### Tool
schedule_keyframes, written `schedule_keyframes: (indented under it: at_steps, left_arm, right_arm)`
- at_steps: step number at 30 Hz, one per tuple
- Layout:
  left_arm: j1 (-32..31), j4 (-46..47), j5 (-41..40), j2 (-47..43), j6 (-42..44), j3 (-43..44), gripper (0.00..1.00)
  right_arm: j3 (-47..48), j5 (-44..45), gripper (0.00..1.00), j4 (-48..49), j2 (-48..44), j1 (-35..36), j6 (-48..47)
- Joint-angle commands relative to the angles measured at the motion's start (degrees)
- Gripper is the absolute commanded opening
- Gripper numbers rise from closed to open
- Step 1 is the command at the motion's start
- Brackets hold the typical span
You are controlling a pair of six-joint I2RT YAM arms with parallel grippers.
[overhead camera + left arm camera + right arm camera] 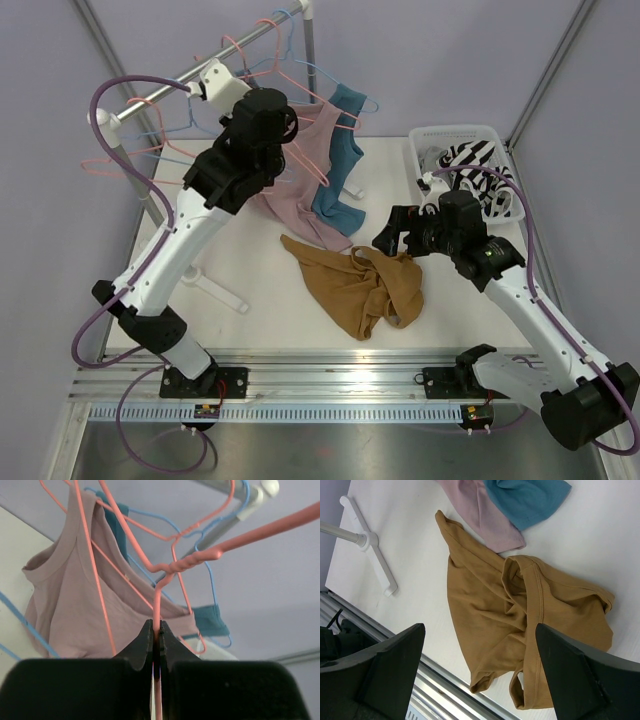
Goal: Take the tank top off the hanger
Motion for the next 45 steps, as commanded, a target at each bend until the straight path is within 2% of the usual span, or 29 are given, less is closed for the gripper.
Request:
schedule_keyframes:
  at_steps: [1,7,12,19,27,34,42,43,45]
  left_arm:
    - [5.22,1.09,3.01,1.30,-5.55,4.95,0.00]
    - [11.55,-0.32,8.02,3.24,-8.80,5.75,0.00]
    - [14.54,-0.50,11.28,2.63,-11.53,0.32,0.00]
    - [15.34,3.19,13.04,-0.89,-14.95,-11.11,0.00]
    - [15.69,4.42,15.24,-1.76,-14.26,-12.09,0.02]
    - [15.61,7.85,18.75,-6.42,-11.98,-14.99,0.43]
    - [15.52,10.05,26.29,-12.13,-7.67,-16.04,0.76]
    - [15.52,10.31,27.10,-13.53,-7.23,-16.31,0.99]
    - [15.52,11.36,29.98,-15.03,-5.91,-17.36,0.99]
  right_arm:
    - [2.48,-2.15,0.99,0.96,0.06,0.45,-1.14]
    - [2.39,-3.56,0.99,1.57,0.94,0.45,-1.05]
    - [1.87,-4.52,0.99,3.06,2.34,0.36,-0.70]
    - [1.52,-2.42,0.99,3.68,6.30,2.02,-0.26]
    - [-0.33,6.71,1.00,3.94,10.60,7.56,-0.44]
    - [-2.26,13.57,0.99,5.79,16.67,11.69,0.53]
    - [-3.58,21.75,1.00,5.79,25.45,15.56,2.46]
    - [-3.58,22.36,1.00,5.88,27.55,15.83,2.64]
    - [-3.41,24.47,1.00,5.70,29.67,16.53,3.69]
